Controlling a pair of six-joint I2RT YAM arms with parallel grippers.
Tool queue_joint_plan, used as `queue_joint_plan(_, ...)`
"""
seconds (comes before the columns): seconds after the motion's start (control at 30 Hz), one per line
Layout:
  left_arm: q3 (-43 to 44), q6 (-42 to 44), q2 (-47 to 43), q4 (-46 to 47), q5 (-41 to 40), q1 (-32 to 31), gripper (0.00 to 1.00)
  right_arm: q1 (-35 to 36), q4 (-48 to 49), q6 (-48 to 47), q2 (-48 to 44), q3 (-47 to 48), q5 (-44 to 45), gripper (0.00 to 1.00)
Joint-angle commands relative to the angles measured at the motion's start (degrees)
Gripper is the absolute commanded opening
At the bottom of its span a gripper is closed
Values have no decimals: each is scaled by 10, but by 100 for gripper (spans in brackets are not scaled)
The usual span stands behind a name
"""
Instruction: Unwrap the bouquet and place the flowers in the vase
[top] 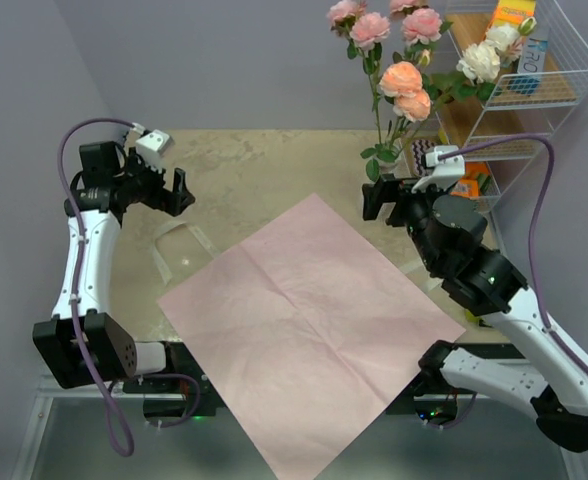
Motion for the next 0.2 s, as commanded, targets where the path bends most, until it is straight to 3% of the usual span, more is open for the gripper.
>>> queue_joint_plan(0.0,-17,-31,-35,7,17,6,99,-1,-58,36,-49,-48,16,99)
queue_joint_plan(0.17,-32,-9,-61,-1,-15,5,99,0,-85,47,-65,-76,18,99)
